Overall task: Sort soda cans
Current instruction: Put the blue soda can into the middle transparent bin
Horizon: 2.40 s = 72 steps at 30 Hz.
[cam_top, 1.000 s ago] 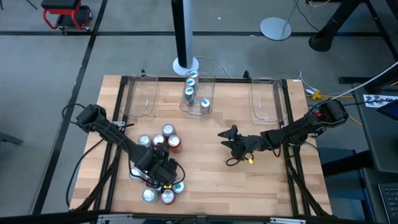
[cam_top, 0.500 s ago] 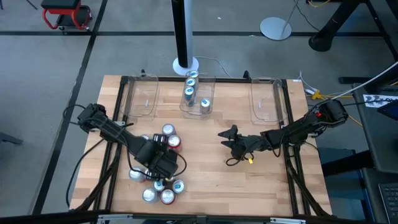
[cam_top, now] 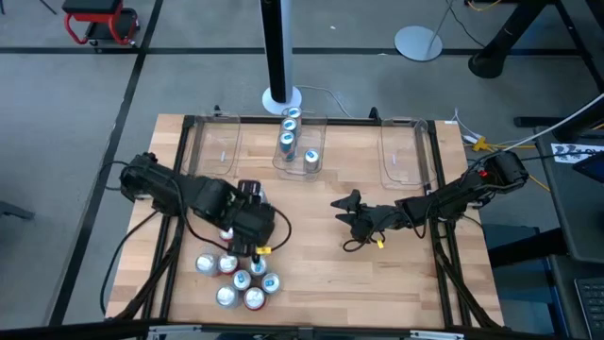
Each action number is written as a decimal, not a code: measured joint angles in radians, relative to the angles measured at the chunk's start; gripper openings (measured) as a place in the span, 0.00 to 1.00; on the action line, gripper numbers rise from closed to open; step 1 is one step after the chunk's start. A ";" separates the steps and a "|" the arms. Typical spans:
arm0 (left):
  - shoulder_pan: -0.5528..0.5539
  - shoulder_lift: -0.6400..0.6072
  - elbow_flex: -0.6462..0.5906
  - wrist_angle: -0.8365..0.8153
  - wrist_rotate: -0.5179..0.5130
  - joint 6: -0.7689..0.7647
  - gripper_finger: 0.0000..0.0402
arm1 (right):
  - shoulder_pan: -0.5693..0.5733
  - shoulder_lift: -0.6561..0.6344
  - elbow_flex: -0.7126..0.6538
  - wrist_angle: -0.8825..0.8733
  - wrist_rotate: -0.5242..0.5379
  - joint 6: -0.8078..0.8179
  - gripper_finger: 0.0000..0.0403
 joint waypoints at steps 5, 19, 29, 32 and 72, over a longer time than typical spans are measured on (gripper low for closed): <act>0.065 0.000 0.063 0.001 -0.026 0.062 0.58 | 0.000 0.000 0.000 0.000 0.000 0.000 0.77; 0.398 0.000 0.072 0.106 -0.138 0.386 0.59 | 0.000 0.000 0.000 -0.004 0.000 0.029 0.77; 0.615 0.001 -0.034 0.265 -0.034 0.482 0.59 | 0.000 0.000 0.000 -0.012 0.000 0.031 0.77; 0.653 0.001 -0.092 0.303 -0.014 0.508 0.59 | 0.000 0.000 0.000 -0.012 0.001 0.033 0.77; 0.777 0.009 -0.475 0.638 0.128 0.621 0.60 | 0.000 0.000 0.000 -0.013 0.011 0.024 0.77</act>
